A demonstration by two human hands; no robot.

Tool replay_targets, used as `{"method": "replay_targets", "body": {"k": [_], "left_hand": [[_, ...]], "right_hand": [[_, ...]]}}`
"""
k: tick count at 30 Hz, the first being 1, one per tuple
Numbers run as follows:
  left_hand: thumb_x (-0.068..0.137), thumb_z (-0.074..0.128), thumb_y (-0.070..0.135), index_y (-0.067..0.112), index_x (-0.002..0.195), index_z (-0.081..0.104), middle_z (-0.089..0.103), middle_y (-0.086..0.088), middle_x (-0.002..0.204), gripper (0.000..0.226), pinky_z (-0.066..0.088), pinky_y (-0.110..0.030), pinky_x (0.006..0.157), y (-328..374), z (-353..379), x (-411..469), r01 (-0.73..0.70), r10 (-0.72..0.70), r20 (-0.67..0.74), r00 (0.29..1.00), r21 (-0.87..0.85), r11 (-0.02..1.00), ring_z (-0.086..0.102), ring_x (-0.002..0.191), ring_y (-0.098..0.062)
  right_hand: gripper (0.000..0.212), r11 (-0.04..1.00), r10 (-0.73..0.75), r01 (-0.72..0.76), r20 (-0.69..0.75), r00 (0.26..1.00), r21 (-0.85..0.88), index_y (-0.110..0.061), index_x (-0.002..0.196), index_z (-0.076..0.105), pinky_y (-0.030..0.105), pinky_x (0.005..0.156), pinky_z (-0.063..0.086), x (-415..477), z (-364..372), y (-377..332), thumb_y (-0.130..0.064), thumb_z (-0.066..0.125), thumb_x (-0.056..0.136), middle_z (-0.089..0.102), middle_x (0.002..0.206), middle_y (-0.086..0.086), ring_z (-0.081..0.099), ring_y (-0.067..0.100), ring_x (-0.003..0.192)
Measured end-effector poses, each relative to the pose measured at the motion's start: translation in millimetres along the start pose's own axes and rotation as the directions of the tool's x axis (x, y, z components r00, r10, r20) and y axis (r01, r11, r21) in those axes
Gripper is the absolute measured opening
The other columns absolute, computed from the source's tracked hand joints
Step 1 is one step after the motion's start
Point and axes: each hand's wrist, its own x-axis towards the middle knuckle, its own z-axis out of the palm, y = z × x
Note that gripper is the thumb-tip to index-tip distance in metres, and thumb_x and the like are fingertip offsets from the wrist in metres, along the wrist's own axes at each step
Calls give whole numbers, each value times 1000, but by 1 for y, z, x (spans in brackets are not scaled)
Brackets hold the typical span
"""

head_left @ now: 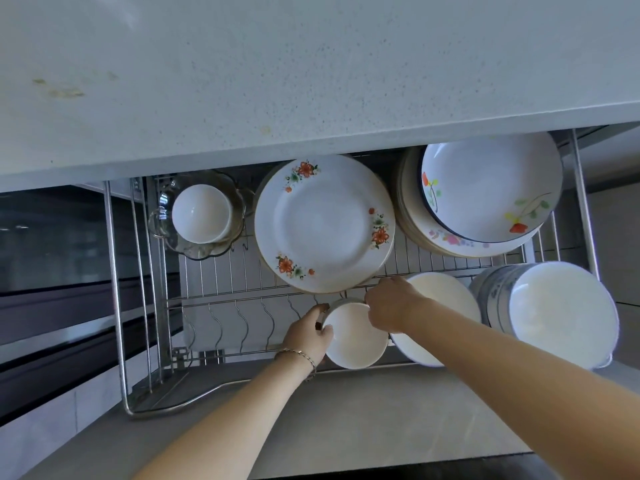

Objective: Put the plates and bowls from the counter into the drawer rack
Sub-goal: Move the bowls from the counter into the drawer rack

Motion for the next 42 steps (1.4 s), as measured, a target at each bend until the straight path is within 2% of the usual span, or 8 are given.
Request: {"method": "replay_targets", "body": {"k": [2,6,13,22,27,33,37,42], "left_hand": [[97,39,21,27,144,35,58,-8,129,47,60,-33,69,0,2,-4,-18,18,-9,1000,65,998,67,92,-28],[98,37,16,13,140,41,54,-12,136,43,47,-33,99,1,-1,0,-29,26,16,1000,188,982,54,120,-28],[98,37,18,10,135,45,53,-12,135,39,42,-30,98,0,0,2,15,-19,22,1000,188,982,51,123,-28],[97,35,25,19,150,18,42,-9,147,56,39,-33,108,7,5,-2,33,-55,89,994,231,972,45,131,-26],[95,39,33,20,150,9,47,-15,141,65,47,-37,95,21,-8,-20,79,-95,65,993,221,972,58,116,-30],[96,42,22,16,121,56,62,-3,125,29,47,-25,92,81,-74,-85,-216,246,-79,966,276,937,59,113,-18],[95,43,19,19,104,58,59,4,84,18,46,-22,66,141,-143,-140,-370,418,-283,863,209,905,64,83,-21],[93,42,12,21,101,54,60,-3,96,17,44,-25,68,197,-236,-158,-419,366,-522,771,17,908,66,70,-19]], "right_hand": [[33,1000,-7,7,-6,1000,-9,-9,117,58,36,105,32,0,0,-1,-18,38,94,62,119,11,52,27,117],[36,1000,-26,26,3,1000,-14,-9,120,56,38,107,30,2,2,-4,-26,33,99,61,122,11,50,27,120],[38,999,-32,31,-33,999,-34,-10,121,56,36,108,28,3,6,-4,-27,29,101,60,122,11,47,27,122],[34,999,-19,14,-103,994,-50,-12,123,55,35,109,27,-1,11,2,-21,34,99,60,125,9,43,25,125],[32,999,-19,27,-196,980,41,-10,120,57,34,105,34,-26,-2,11,-21,35,98,60,124,8,48,25,120],[33,964,2,34,-133,991,264,-12,120,59,37,95,47,-84,-69,23,-20,40,95,61,124,10,57,30,113],[32,937,-30,116,-254,967,331,-16,115,63,34,94,48,-128,-148,16,-24,40,94,63,121,7,60,26,110],[28,828,-13,240,-411,911,506,-8,109,62,24,71,46,-157,-262,9,-21,43,93,70,87,5,66,22,73]]}}
